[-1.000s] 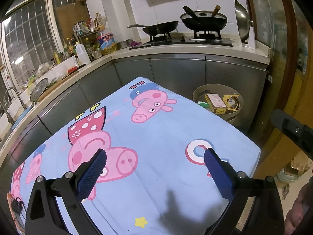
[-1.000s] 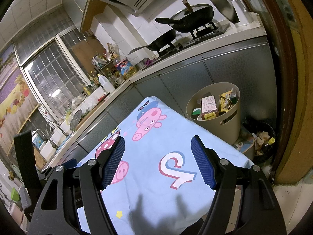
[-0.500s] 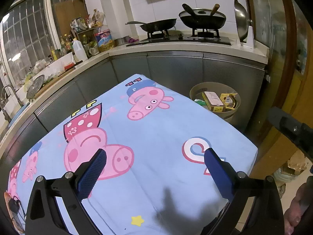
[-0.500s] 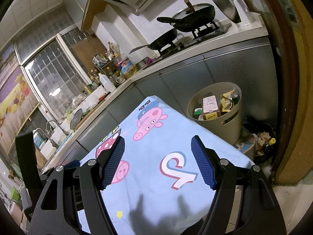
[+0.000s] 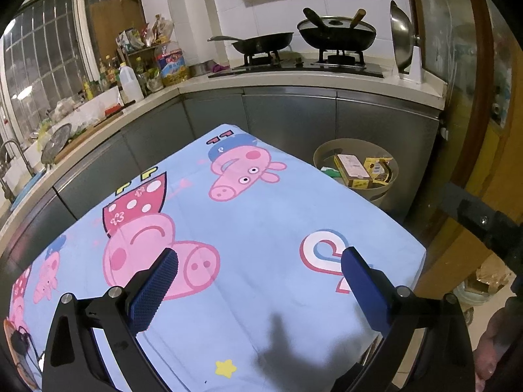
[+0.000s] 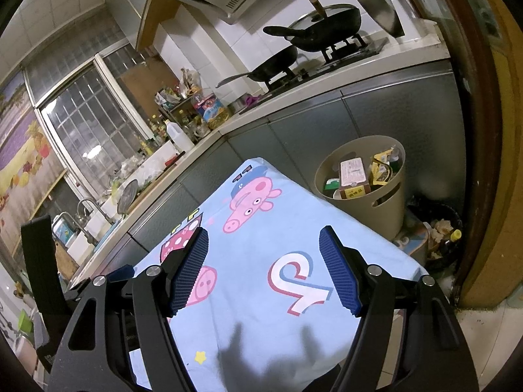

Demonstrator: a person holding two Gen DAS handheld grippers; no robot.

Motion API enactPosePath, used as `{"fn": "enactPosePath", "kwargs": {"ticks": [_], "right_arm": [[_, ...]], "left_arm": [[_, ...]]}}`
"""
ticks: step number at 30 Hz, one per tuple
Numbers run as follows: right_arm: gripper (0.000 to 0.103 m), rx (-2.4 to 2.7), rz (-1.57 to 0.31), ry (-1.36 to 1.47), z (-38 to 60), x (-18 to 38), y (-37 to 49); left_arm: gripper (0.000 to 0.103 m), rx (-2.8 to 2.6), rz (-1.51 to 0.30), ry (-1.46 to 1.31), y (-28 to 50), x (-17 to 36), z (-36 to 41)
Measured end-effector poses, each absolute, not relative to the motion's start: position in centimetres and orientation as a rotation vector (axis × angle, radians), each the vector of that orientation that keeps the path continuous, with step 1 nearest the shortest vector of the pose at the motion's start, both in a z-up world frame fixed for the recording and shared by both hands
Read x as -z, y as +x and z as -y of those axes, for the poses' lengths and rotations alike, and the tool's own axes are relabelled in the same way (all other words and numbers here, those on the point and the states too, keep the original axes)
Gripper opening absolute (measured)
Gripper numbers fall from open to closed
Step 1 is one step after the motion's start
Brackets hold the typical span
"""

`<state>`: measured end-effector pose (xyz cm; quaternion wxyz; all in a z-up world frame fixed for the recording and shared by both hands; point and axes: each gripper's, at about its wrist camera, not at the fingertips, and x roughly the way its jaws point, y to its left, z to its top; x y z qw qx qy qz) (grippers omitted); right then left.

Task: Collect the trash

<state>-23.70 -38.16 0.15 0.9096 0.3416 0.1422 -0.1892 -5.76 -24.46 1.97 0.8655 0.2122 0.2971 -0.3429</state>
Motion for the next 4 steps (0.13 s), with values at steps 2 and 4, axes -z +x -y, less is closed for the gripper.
{"fn": "enactPosePath", "kwargs": {"ticks": [2,4], "right_arm": [[0.074,0.392,-0.293,0.702,38.07,-0.05,-23.73],[0.074,0.39,-0.294,0.703,38.1,-0.05,-23.72]], "left_arm": [[0.099,0.714,-0.625,0.442,-5.7,-1.96,24.45],[0.099,0.711,-0.628,0.438,-5.66,-1.96,24.4]]}}
